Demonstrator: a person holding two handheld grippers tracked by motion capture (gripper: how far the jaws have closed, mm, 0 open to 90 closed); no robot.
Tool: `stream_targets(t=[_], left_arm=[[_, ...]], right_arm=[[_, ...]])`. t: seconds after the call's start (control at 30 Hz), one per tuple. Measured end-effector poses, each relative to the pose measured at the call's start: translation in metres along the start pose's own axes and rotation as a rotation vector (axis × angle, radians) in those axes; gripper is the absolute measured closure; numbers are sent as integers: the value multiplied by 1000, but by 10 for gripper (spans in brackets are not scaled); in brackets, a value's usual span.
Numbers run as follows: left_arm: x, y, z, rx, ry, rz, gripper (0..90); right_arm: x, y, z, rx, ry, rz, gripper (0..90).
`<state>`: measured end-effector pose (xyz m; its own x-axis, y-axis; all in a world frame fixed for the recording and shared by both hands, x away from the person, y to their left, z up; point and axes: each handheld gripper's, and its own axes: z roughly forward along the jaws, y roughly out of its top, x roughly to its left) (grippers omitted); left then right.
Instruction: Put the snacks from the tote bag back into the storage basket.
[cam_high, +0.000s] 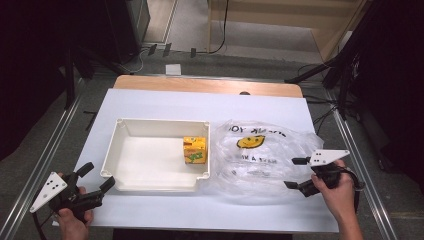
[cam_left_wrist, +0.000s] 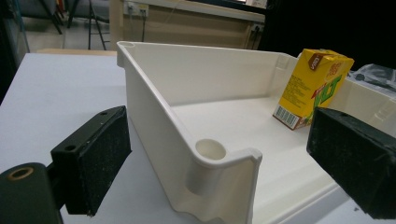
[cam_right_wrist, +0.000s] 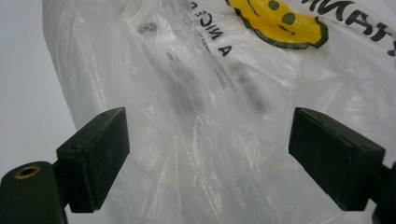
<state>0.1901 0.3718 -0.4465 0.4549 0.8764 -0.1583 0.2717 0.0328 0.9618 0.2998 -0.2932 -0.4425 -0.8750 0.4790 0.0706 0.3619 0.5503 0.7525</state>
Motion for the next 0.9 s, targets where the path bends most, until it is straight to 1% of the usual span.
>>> stream_targets(t=[0.1,0.17,0.2,0.23,0.27,0.33,0.37,0.4,0.43,0.5,0.57,0.6,0.63,0.77,0.9], left_arm=[[0,0,0,2,0,0,70],[0,0,0,2,0,1,70],[0,0,0,2,0,1,70],[0,0,0,3,0,1,70],[0,0,0,3,0,0,70],[0,0,0,4,0,2,70],[0,0,0,4,0,2,70],[0,0,0,4,0,2,70],[0,0,0,5,1,1,70],[0,0,0,4,1,2,70],[0,0,0,4,1,2,70],[0,0,0,4,1,3,70],[-1,0,0,4,2,2,70],[0,0,0,2,0,0,70],[0,0,0,0,1,-1,70]], right_arm=[[0,-4,-1,-21,-5,7,136],[2,-10,-4,-53,-26,13,136],[2,-10,-4,-53,-26,13,136],[3,-14,-7,-101,-39,29,136],[3,-14,-7,-101,-39,29,136],[3,-19,-8,-124,-38,41,136],[3,-24,-8,-148,-39,47,136],[3,-24,-8,-148,-39,47,136],[3,-30,-8,-183,-42,68,136],[2,-37,-8,-221,-35,90,136],[2,-39,-8,-226,-40,99,136],[2,-43,-7,-236,-53,109,136],[3,-49,-6,-257,-56,119,136],[4,-59,-4,-282,-68,138,136],[4,-60,-7,-304,-74,140,136]])
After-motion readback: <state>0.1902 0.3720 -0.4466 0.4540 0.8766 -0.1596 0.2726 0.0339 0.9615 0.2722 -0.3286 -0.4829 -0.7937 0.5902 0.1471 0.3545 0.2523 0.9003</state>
